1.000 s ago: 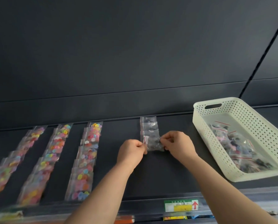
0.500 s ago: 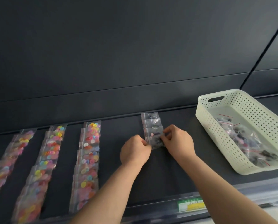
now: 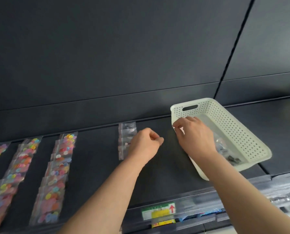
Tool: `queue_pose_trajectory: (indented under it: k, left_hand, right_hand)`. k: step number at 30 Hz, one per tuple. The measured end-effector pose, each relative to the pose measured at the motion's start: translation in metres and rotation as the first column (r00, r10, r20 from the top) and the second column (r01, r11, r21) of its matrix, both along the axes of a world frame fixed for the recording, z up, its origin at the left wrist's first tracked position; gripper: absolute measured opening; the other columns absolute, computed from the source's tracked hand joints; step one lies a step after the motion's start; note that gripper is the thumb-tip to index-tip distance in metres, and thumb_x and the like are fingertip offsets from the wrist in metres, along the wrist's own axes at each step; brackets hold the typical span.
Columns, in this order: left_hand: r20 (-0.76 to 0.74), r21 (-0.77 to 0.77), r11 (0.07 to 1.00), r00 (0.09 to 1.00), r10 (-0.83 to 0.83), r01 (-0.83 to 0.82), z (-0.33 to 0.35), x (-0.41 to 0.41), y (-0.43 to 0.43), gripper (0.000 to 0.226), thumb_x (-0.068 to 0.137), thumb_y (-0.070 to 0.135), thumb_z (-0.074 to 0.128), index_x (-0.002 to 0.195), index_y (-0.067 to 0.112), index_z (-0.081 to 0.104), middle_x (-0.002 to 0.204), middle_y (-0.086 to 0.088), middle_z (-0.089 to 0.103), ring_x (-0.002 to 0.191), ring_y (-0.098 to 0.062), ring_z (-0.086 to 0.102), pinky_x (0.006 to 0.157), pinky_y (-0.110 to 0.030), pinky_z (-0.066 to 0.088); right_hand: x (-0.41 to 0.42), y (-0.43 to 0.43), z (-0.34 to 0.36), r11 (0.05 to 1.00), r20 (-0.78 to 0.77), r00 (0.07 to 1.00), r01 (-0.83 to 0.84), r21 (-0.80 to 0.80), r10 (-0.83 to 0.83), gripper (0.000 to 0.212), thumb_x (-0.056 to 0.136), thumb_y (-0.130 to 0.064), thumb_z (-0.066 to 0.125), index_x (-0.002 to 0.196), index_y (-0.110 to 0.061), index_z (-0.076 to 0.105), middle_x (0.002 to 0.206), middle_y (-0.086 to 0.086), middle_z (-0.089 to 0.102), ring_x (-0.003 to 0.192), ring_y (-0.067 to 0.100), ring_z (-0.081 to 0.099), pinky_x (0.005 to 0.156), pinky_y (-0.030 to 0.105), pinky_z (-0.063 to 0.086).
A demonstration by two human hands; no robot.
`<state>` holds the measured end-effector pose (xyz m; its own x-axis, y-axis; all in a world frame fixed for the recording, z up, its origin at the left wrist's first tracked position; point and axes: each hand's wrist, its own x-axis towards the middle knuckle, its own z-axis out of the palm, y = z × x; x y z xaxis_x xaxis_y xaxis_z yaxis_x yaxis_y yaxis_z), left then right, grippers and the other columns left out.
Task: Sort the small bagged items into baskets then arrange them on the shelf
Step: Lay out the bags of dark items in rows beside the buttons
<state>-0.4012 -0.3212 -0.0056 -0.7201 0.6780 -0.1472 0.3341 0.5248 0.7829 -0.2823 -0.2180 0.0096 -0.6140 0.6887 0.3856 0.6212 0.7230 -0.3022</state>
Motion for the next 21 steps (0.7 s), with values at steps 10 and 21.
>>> queue_pose_trajectory:
  k: [10, 21]
  left_hand:
    - [0.012, 0.085, 0.996, 1.000, 0.017, -0.018, 0.011, 0.068, 0.054, 0.011, 0.085, 0.034, 0.069, 0.084, 0.025, 0.063, 0.083, 0.008, 0.068, 0.082, -0.013, 0.067, 0.080, -0.041, 0.058]
    - [0.086, 0.157, 0.983, 0.993, 0.081, -0.094, 0.020, 0.075, 0.046, 0.012, 0.088, 0.035, 0.068, 0.093, 0.024, 0.064, 0.094, 0.006, 0.070, 0.089, -0.013, 0.067, 0.079, -0.033, 0.056]
  right_hand:
    - [0.079, 0.078, -0.011, 0.975, 0.298, 0.952, 0.004, -0.222, 0.064, 0.020, 0.094, -0.028, 0.055, 0.111, -0.030, 0.064, 0.106, -0.008, 0.067, 0.098, 0.015, 0.055, 0.078, 0.033, 0.051]
    - [0.074, 0.074, 0.011, 0.927, -0.121, 0.991, -0.100, -0.361, 0.060, 0.010, 0.091, -0.021, 0.056, 0.091, -0.027, 0.064, 0.083, -0.013, 0.067, 0.074, 0.009, 0.062, 0.067, 0.029, 0.053]
